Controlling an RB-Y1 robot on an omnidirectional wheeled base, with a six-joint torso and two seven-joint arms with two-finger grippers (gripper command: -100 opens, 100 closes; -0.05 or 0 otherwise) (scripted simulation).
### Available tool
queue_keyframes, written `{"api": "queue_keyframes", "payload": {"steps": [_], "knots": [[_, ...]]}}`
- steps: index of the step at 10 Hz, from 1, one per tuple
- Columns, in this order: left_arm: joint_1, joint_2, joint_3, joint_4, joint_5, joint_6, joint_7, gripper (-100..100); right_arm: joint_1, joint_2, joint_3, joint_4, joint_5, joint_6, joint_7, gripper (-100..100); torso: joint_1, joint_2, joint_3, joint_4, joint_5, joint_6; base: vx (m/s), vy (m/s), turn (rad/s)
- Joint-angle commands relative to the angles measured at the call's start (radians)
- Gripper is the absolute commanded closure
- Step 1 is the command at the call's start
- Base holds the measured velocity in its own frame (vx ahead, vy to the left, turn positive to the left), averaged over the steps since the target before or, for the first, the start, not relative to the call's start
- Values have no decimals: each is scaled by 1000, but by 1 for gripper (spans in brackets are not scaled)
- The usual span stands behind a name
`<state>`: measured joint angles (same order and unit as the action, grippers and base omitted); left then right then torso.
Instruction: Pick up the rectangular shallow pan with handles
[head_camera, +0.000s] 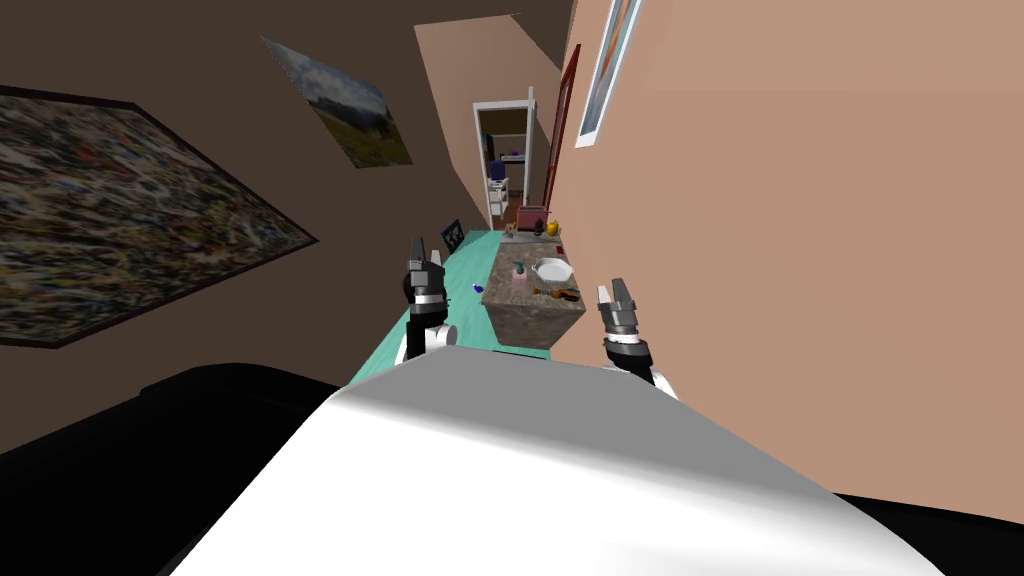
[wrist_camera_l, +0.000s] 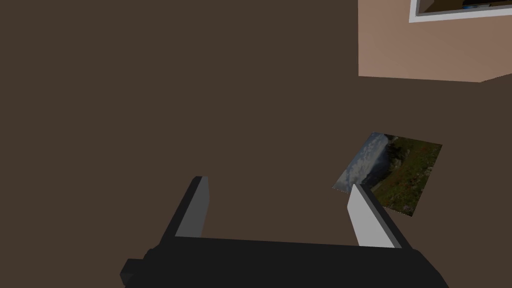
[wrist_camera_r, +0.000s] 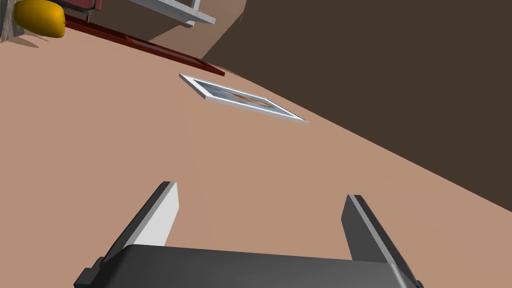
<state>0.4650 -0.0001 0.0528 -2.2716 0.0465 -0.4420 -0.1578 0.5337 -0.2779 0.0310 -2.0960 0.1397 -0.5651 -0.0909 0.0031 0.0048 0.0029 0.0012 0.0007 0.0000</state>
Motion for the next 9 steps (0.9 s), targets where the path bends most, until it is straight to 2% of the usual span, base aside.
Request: {"api": "queue_keyframes", "payload": {"steps": [1,2,3,5,6,7,8,9], "knots": [[0,0,0,0,0,0,0,0,8,-49,1,44,21,-10,14,-100,0,0,0,0,0,0,-42,51,32],[0,0,0,0,0,0,0,0,14,-80,1,75,41,-17,26,-100,0,-1,-1,0,0,0,-59,88,65],[0,0,0,0,0,0,0,0,14,-89,1,84,41,-17,26,-100,2,-1,-1,0,0,0,-55,72,19],[0,0,0,0,0,0,0,0,28,-157,5,165,83,-29,56,-100,1,-1,-1,0,0,0,-65,81,68],[0,0,0,0,0,0,0,0,28,-171,5,174,83,-29,56,-100,2,0,0,0,0,0,-57,80,28],[0,0,0,0,0,0,0,0,35,-211,8,216,107,-36,73,-100,2,-1,0,0,1,0,-55,80,85],[0,0,0,0,0,0,0,0,35,-213,8,222,107,-36,73,-100,2,-1,-1,0,0,0,-38,50,18],[0,0,0,0,0,0,0,0,42,-256,12,262,131,-42,92,-100,0,-2,-1,0,0,0,-44,56,125]]}}
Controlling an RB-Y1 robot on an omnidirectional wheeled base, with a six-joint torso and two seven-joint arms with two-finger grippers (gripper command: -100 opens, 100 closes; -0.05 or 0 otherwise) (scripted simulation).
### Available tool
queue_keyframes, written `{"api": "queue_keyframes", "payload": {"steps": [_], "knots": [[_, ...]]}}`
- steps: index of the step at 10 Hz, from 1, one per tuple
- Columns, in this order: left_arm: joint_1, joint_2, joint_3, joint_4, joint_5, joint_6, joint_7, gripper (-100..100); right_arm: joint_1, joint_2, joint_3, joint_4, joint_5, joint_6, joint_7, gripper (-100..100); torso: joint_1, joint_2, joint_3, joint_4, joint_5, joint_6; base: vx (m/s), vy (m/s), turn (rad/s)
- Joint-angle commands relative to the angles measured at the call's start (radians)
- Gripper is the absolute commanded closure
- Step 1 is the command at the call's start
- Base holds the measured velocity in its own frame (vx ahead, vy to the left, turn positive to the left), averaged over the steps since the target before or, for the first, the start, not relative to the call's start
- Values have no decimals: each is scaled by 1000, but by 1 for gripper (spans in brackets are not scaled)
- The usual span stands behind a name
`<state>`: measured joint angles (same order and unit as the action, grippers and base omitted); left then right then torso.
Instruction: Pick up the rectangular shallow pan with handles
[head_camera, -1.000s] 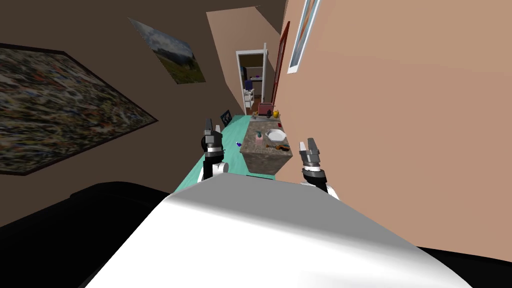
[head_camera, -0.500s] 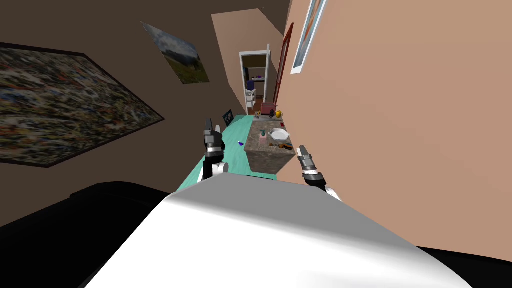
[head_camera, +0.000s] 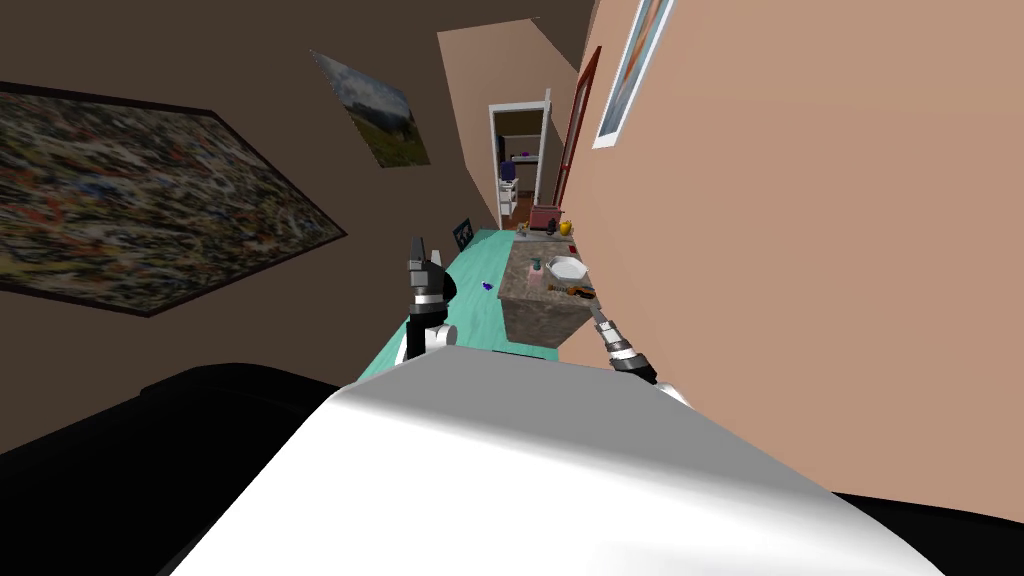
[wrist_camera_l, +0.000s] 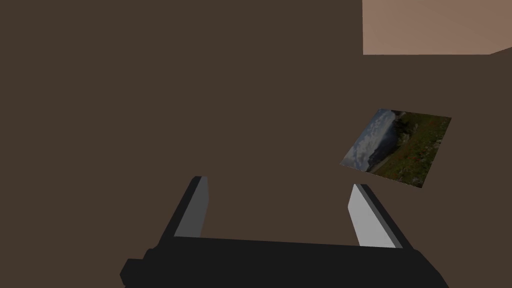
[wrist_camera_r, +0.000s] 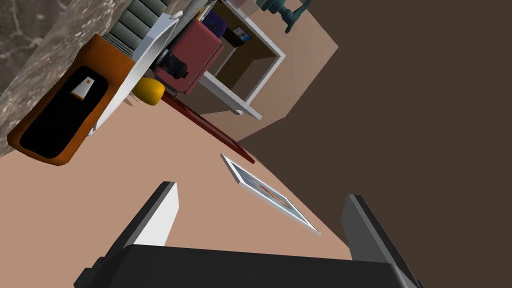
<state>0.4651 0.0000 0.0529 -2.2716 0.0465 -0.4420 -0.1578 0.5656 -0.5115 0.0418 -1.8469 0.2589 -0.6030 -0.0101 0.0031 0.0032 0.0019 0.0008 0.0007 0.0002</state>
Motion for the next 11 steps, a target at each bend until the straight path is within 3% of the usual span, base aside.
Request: {"api": "queue_keyframes", "payload": {"steps": [1,4,5,6,7,8,9,10,11], "knots": [[0,0,0,0,0,0,0,0,18,-50,6,50,37,-11,31,-100,0,0,0,0,0,0,-65,97,98],[0,0,0,0,0,0,0,0,25,-111,11,127,63,-17,52,-100,2,0,0,0,1,-1,-41,81,76],[0,0,0,0,0,0,0,0,32,-153,17,166,90,-22,75,-100,1,-1,0,0,0,0,-36,75,113],[0,0,0,0,0,0,0,0,32,-157,17,182,90,-22,75,-100,1,-1,0,0,0,0,-31,65,63],[0,0,0,0,0,0,0,0,38,-199,23,210,117,-28,99,-100,1,-1,0,0,0,0,-37,84,133],[0,0,0,0,0,0,0,0,38,-205,23,237,117,-28,99,-100,1,-1,0,0,0,0,-36,71,57],[0,0,0,0,0,0,0,0,44,-248,29,270,144,-33,123,-100,1,-1,0,0,0,0,-22,101,153],[0,0,0,0,0,0,0,0,44,-254,29,292,144,-33,123,-100,2,-1,-1,0,1,-1,-10,86,67],[0,0,0,0,0,0,0,0,49,-298,35,329,172,-37,149,-100,2,-2,-1,0,1,0,-18,95,149]]}}
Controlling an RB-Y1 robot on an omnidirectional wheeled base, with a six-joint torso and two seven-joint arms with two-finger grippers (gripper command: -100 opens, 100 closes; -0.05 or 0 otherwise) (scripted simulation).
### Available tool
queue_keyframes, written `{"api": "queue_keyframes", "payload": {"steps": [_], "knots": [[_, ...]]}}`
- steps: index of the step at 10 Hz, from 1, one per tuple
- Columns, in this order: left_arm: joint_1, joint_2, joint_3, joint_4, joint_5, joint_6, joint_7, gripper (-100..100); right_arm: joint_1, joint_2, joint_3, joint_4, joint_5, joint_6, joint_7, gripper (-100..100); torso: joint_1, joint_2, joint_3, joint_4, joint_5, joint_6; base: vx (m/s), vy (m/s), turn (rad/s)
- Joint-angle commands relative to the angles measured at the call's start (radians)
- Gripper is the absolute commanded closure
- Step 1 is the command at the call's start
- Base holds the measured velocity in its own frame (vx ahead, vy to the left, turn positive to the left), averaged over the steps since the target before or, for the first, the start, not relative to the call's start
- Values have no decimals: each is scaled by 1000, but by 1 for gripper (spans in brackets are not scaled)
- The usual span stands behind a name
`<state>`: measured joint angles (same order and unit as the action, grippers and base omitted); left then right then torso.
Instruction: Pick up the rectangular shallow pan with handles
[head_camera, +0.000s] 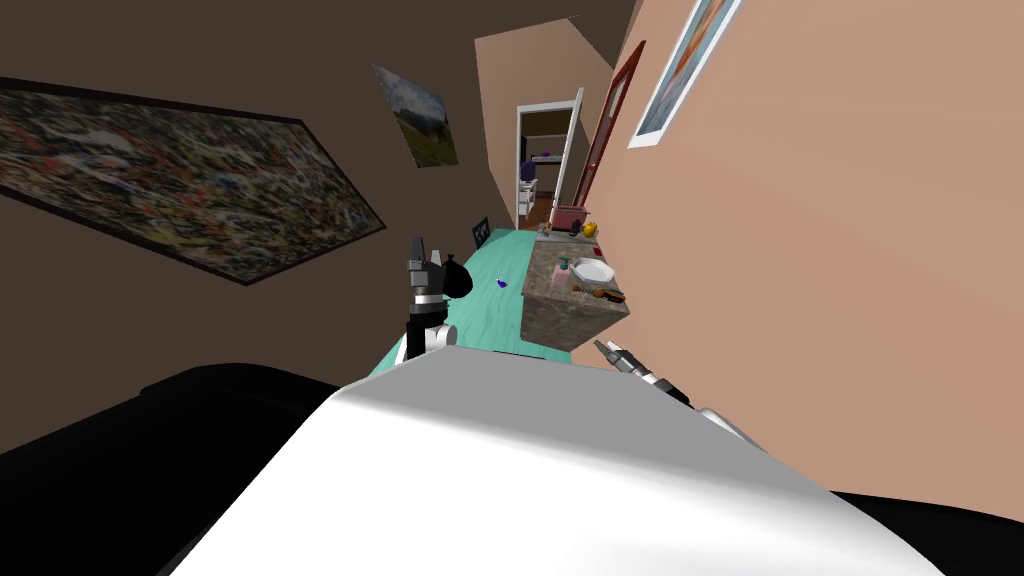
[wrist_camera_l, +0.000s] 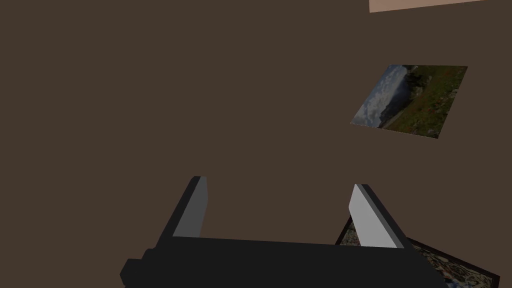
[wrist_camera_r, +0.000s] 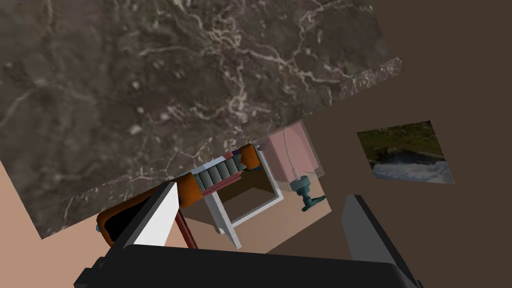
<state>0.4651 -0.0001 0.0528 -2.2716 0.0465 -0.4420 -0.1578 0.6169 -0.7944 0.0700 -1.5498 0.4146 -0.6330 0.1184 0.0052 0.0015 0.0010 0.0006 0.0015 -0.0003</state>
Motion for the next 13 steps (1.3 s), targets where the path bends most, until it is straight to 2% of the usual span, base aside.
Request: {"api": "queue_keyframes", "payload": {"steps": [1,2,3,4,6,7,8,13], "knots": [[0,0,0,0,0,0,0,0,-3,-21,6,50,16,-7,20,-100,0,0,0,0,0,0,-24,73,72],[0,0,0,0,0,0,0,0,2,-64,12,88,43,-11,46,-100,-1,0,0,0,0,0,32,47,123],[0,0,0,0,0,0,0,0,2,-71,12,104,43,-11,46,-100,-3,-2,-1,0,0,0,31,42,119],[0,0,0,0,0,0,0,0,5,-115,17,139,70,-14,72,-100,-3,-3,-2,-1,-1,0,41,56,158],[0,0,0,0,0,0,0,0,5,-121,17,161,70,-14,72,-100,-4,-3,-2,-1,-1,0,18,25,71],[0,0,0,0,0,0,0,0,7,-171,22,197,96,-16,99,-100,-5,-2,-1,0,-1,0,27,37,104],[0,0,0,0,0,0,0,0,7,-171,22,215,96,-16,99,-100,-4,-3,-1,0,-1,0,30,41,115],[0,0,0,0,0,0,0,0,7,-171,22,215,96,-16,99,-100,-6,0,0,0,-2,1,-1,-1,-2]]}}
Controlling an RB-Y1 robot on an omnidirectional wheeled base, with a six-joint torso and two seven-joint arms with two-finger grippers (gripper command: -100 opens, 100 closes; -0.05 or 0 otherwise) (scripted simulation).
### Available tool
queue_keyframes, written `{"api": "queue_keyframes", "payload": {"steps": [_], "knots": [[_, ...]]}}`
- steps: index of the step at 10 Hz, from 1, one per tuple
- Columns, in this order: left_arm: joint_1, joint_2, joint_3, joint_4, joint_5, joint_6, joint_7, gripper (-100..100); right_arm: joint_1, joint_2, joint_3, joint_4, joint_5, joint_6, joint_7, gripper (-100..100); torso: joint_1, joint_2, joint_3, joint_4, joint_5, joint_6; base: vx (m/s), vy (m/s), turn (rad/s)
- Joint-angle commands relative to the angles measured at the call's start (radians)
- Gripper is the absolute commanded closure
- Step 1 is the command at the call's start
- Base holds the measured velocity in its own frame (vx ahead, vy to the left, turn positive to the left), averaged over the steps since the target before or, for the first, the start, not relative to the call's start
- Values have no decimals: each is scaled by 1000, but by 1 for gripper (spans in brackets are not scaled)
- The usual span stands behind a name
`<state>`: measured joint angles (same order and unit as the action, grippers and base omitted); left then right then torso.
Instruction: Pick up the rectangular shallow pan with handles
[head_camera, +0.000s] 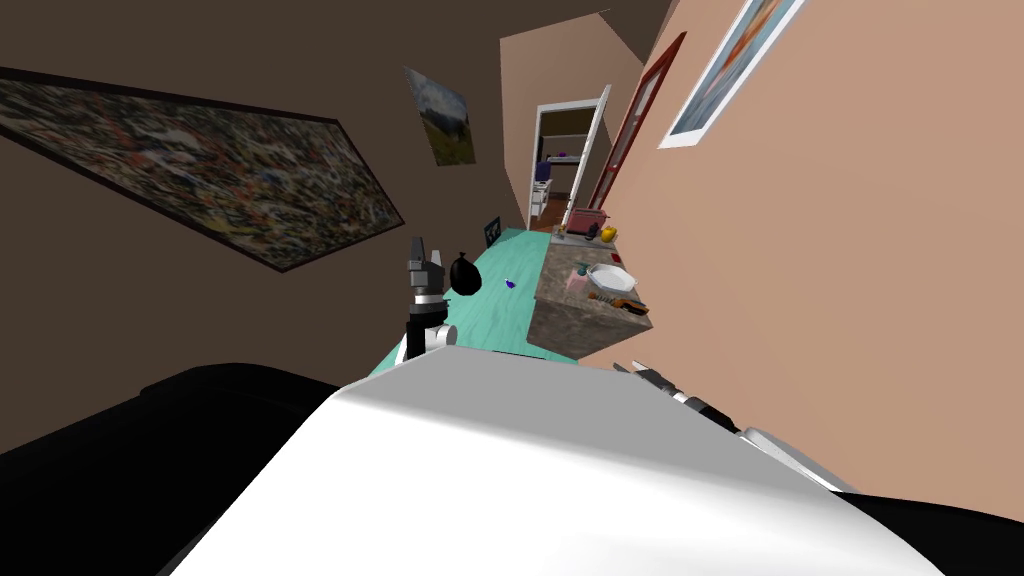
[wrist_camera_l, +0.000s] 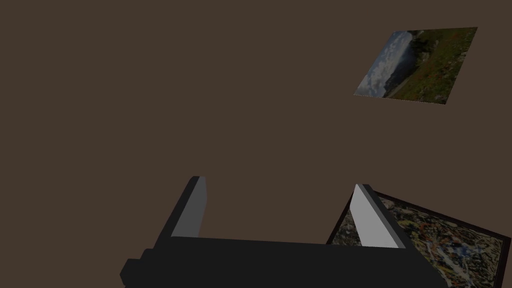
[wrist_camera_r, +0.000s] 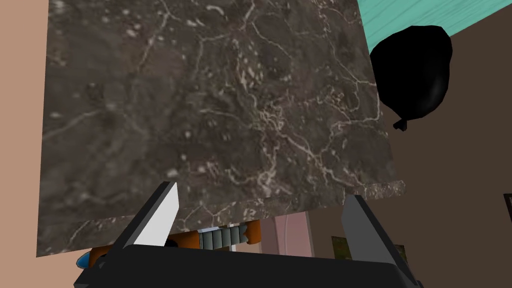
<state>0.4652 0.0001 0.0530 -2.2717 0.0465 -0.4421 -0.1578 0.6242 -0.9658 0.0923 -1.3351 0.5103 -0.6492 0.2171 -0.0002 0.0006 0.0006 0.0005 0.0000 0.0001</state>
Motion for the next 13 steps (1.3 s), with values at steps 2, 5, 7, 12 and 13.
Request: {"api": "queue_keyframes", "payload": {"steps": [2,5,7,12,13], "knots": [[0,0,0,0,0,0,0,0,0,0,0,0,0,0,0,-100,0,0,0,0,0,0,1,2,5],[0,0,0,0,0,0,0,0,9,-49,-15,23,13,9,7,-100,2,-1,-1,0,1,0,16,37,42],[0,0,0,0,0,0,0,0,16,-87,-27,38,25,15,13,-100,4,-1,-1,0,1,0,18,55,34],[0,0,0,0,0,0,0,0,40,-197,-62,80,60,30,29,-100,7,-2,-1,0,2,0,24,72,42],[0,0,0,0,0,0,0,0,45,-220,-70,89,67,33,33,-100,4,-2,-1,0,1,0,21,32,76]]}}
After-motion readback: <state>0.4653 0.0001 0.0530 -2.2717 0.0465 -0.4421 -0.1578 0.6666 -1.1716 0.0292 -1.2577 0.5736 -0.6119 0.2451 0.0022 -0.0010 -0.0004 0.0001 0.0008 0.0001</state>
